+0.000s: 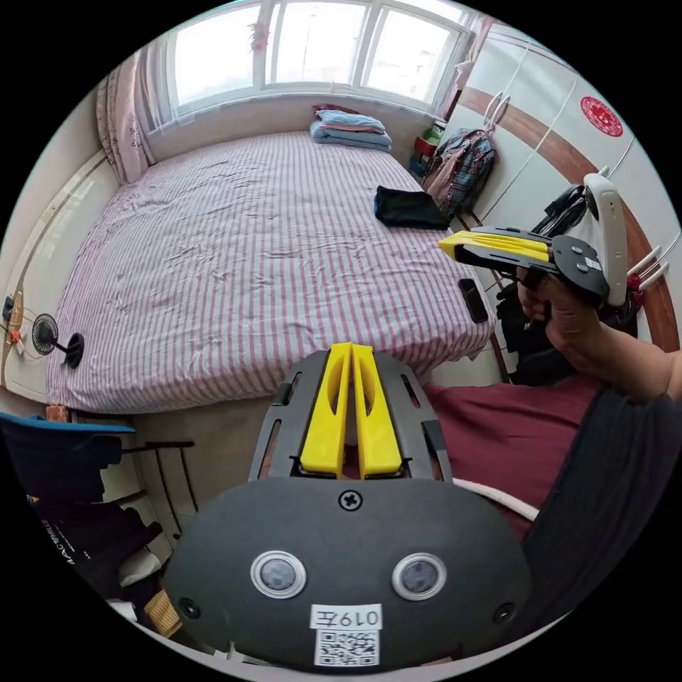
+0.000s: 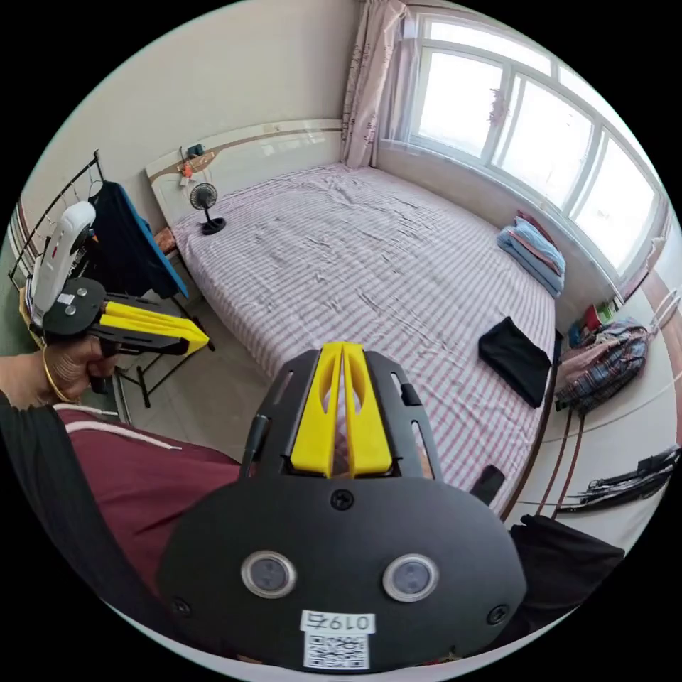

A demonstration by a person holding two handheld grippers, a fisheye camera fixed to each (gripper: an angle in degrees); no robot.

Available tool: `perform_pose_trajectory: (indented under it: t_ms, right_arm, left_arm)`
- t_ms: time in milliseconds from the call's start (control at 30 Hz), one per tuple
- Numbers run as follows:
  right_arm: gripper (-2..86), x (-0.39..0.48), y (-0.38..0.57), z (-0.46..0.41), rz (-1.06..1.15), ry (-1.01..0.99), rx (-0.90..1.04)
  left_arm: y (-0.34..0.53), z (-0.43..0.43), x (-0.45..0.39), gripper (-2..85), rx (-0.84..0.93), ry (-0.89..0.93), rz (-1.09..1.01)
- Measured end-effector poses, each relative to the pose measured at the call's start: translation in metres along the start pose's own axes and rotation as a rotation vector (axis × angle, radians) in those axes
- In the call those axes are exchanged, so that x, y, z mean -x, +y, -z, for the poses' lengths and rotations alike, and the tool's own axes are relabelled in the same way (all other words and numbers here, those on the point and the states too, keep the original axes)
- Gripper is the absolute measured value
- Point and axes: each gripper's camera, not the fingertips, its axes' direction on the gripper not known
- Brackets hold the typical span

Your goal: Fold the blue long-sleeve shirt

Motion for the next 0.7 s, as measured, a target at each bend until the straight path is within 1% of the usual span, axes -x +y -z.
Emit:
perform_pose_trajectory:
  t_ms: [67, 167, 333, 500, 533, 600, 700]
  right_arm:
    - [-1.0, 0.030, -0.024, -0.007, 0.029, -0.036, -0.021]
    - [-1.0, 0.063, -0.059, -0.012, 0.053, -0.141, -0.045]
    - [-1.0, 0.100, -0.104, -0.023, 0.143, -0.267, -0.001]
    - [-0.9, 0.129, -0.160, -0.044, 0.223, -0.482, 0.038]
    - [-0.8, 0.134, -0.168, -0.047, 0.240, -0.512, 0.030]
    - [-0.8, 0.153, -0.203, -0.058, 0.306, -0.659, -0.006]
    - [-0.7, 0.188, -0.257, -0.069, 0.402, -0.753, -0.042]
  left_arm:
    - [0.034, 0.026, 0.030, 0.6, -0.008, -0.014, 0.051]
    - [0.084, 0.069, 0.068, 0.6, -0.042, -0.006, 0.115]
    - [0.159, 0.130, 0.126, 0.7, -0.111, 0.046, 0.220]
    - [0.226, 0.178, 0.168, 0.6, -0.212, 0.060, 0.354]
    - [0.241, 0.191, 0.178, 0.6, -0.237, 0.045, 0.395]
    - [0.262, 0.210, 0.194, 0.6, -0.284, 0.023, 0.466]
    - [0.293, 0.242, 0.222, 0.6, -0.334, -0.005, 0.590]
